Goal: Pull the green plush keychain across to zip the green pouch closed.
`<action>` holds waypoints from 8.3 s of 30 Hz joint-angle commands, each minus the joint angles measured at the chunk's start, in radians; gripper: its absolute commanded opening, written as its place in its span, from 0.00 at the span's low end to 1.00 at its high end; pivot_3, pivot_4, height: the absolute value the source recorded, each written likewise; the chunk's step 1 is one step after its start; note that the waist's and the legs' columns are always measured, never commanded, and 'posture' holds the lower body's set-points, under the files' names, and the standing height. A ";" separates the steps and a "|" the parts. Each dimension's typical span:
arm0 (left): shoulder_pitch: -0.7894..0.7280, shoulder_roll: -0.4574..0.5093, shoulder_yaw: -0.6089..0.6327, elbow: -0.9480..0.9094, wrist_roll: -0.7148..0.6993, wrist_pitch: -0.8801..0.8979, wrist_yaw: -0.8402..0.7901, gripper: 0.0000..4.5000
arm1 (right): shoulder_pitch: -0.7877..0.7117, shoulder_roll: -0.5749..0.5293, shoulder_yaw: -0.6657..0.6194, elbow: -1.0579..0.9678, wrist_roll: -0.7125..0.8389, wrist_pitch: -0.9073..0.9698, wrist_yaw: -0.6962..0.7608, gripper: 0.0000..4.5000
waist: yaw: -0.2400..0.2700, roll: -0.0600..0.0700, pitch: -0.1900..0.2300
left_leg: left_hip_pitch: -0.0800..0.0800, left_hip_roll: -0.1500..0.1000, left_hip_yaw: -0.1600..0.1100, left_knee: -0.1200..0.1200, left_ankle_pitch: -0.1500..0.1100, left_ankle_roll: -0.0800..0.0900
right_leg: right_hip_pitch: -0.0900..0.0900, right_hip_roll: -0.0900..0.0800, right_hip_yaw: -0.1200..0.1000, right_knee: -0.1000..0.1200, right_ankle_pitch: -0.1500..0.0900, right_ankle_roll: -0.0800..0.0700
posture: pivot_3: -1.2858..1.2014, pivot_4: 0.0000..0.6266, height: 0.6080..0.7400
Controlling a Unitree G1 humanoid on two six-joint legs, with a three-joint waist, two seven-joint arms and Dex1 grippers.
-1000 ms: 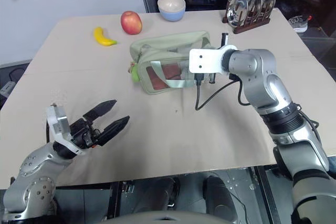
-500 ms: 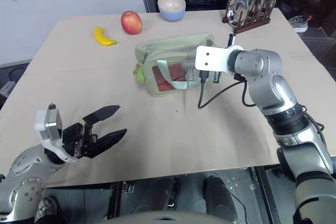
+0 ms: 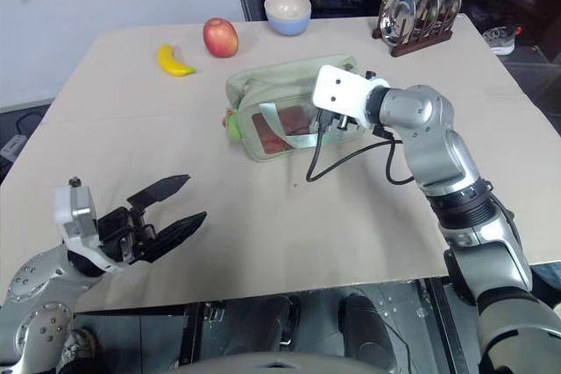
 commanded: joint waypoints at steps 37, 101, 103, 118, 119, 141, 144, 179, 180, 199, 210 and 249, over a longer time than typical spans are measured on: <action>-0.588 -0.081 -0.337 0.353 0.585 -0.056 0.486 1.00 | -0.043 -0.024 0.046 0.067 -0.023 -0.187 -0.017 0.00 | 0.001 0.000 0.000 | -0.001 -0.001 0.000 0.001 0.000 0.000 | -0.002 0.000 0.000 0.001 0.000 0.000 | 0.52 0.24 1.00; -0.443 -0.037 -0.319 0.365 0.703 -0.286 0.471 0.78 | -0.092 -0.030 0.083 0.176 -0.049 -0.283 -0.039 0.00 | 0.002 -0.001 0.000 | -0.003 -0.002 0.000 0.004 0.000 0.000 | -0.003 0.000 0.000 0.003 0.000 0.001 | 0.52 0.24 1.00; -0.453 -0.035 -0.336 0.383 0.747 -0.323 0.489 0.78 | -0.091 -0.030 0.083 0.174 -0.048 -0.280 -0.038 0.00 | 0.003 -0.001 0.000 | -0.003 -0.002 0.000 0.004 0.000 0.000 | -0.003 0.000 -0.001 0.003 0.000 0.001 | 0.52 0.24 1.00; -0.485 0.045 -0.308 0.450 0.959 -0.542 0.633 0.01 | -0.083 -0.029 0.084 0.158 -0.048 -0.265 -0.031 0.00 | 0.002 -0.001 0.000 | -0.003 -0.002 0.000 0.004 0.000 0.000 | -0.003 0.000 -0.001 0.004 0.000 0.001 | 0.52 0.24 1.00; -0.487 0.064 -0.296 0.445 0.977 -0.557 0.646 0.01 | -0.083 -0.029 0.084 0.157 -0.048 -0.264 -0.031 0.00 | 0.002 -0.001 0.000 | -0.003 -0.002 0.000 0.004 0.000 0.000 | -0.003 0.000 -0.001 0.004 0.000 0.001 | 0.52 0.24 1.00; -1.205 0.250 -0.569 0.862 0.955 -0.697 0.111 0.43 | -0.102 0.019 0.098 0.198 -0.060 -0.281 -0.045 0.00 | -0.017 0.000 -0.001 | -0.004 -0.002 0.000 0.007 0.000 0.000 | -0.003 0.001 -0.005 0.005 0.000 0.001 | 0.52 0.24 1.00; -1.199 0.225 -0.559 0.897 0.944 -0.724 0.123 0.65 | -0.092 0.024 0.093 0.185 -0.063 -0.268 -0.047 0.00 | -0.024 -0.001 0.000 | -0.004 -0.002 0.000 0.008 0.000 0.000 | -0.004 0.001 -0.005 0.007 0.000 0.001 | 0.52 0.24 1.00; -0.478 -0.129 -0.297 0.155 0.456 0.043 0.489 0.19 | -0.101 0.029 0.086 0.168 -0.043 -0.246 -0.013 0.00 | -0.001 -0.002 -0.002 | -0.013 -0.001 0.000 0.017 0.002 -0.002 | -0.015 0.002 0.000 0.019 0.003 -0.002 | 0.52 0.24 1.00; -0.478 -0.133 -0.297 0.155 0.460 0.041 0.494 0.09 | -0.101 0.030 0.081 0.161 -0.025 -0.219 0.007 0.00 | -0.001 -0.002 -0.002 | -0.013 -0.001 0.000 0.017 0.002 -0.002 | -0.015 0.001 0.000 0.019 0.003 -0.002 | 0.52 0.24 1.00; -0.497 -0.143 -0.322 0.209 0.575 -0.066 0.493 0.00 | -0.289 0.362 -0.209 0.001 0.480 0.723 -0.135 0.63 | 0.001 -0.001 -0.002 | -0.014 -0.002 -0.003 0.017 0.002 -0.002 | -0.015 0.000 -0.001 0.018 0.003 -0.002 | 0.52 0.24 1.00; -0.491 -0.157 -0.342 0.214 0.610 -0.096 0.494 0.00 | -0.335 0.471 -0.287 0.084 0.597 0.919 -0.292 0.84 | 0.000 -0.001 -0.002 | -0.016 -0.003 -0.003 0.017 0.002 -0.002 | -0.016 0.000 -0.002 0.018 0.003 -0.002 | 0.52 0.24 1.00; -0.445 -0.175 -0.338 0.224 0.642 -0.123 0.524 0.00 | -0.299 0.198 0.026 0.106 0.312 0.177 -0.299 0.01 | -0.001 -0.001 -0.002 | -0.016 -0.002 -0.003 0.017 0.002 -0.002 | -0.016 0.000 -0.003 0.018 0.003 -0.002 | 0.52 0.24 1.00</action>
